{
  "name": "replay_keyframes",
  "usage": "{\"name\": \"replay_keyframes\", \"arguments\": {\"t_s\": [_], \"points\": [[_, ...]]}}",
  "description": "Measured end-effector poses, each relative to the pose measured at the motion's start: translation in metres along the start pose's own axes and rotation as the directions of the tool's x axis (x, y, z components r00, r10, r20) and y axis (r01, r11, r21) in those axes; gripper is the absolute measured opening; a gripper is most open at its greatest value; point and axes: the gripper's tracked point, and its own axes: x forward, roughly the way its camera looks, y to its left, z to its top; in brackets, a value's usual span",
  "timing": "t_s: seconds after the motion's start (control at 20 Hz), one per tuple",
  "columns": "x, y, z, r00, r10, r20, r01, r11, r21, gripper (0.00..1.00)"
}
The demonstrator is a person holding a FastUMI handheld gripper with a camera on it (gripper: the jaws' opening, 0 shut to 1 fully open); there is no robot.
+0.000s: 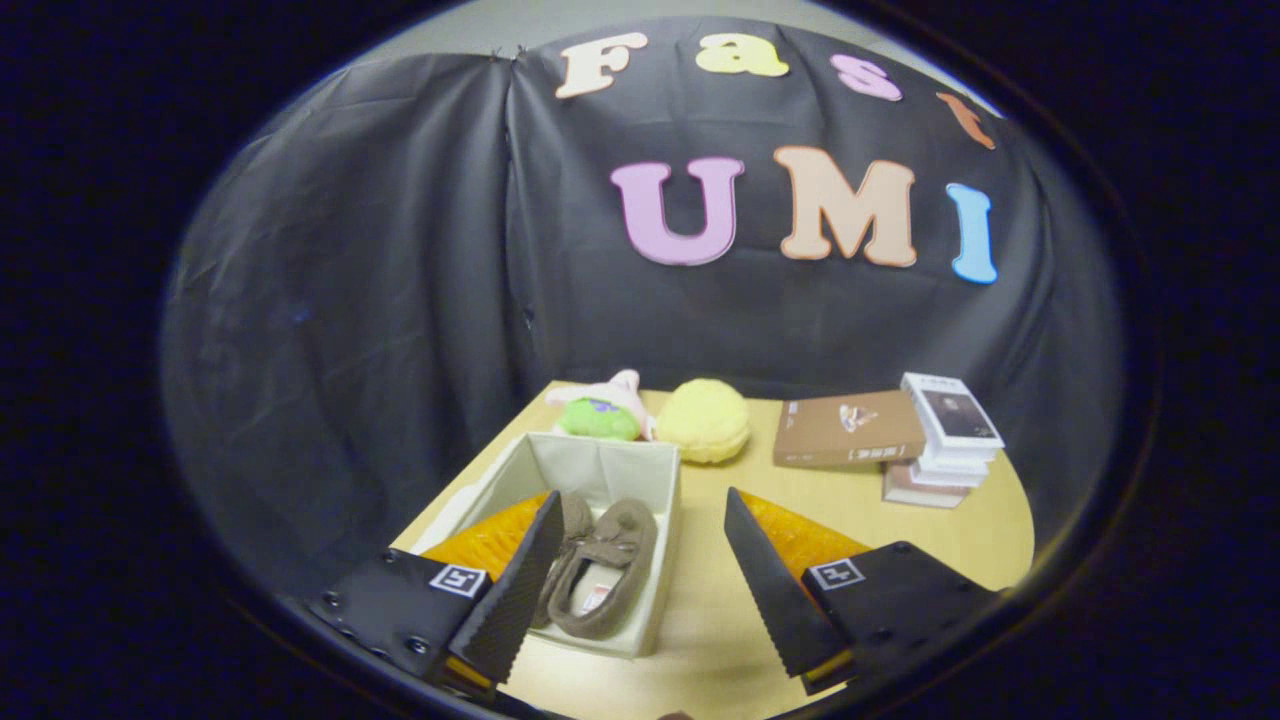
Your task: Open the storage box then place both shoes into the box .Put the left shoe in first, then the right shoe, with the right side of both shoes facing outward in a uniform manner.
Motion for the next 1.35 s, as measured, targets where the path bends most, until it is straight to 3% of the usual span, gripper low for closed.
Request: {"name": "replay_keyframes", "arguments": {"t_s": [0.35, 0.6, 0.9, 1.35], "points": [[-0.073, -0.092, 0.032, 0.972, -0.115, 0.206, 0.127, 0.991, -0.05, 1.0], [-0.122, -0.164, 0.038, 0.929, -0.212, 0.302, 0.218, 0.976, 0.016, 1.0], [-0.162, -0.239, 0.036, 0.872, -0.353, 0.34, 0.344, 0.935, 0.087, 1.0], [-0.184, -0.284, 0.036, 0.818, -0.447, 0.362, 0.415, 0.894, 0.168, 1.0]]}}
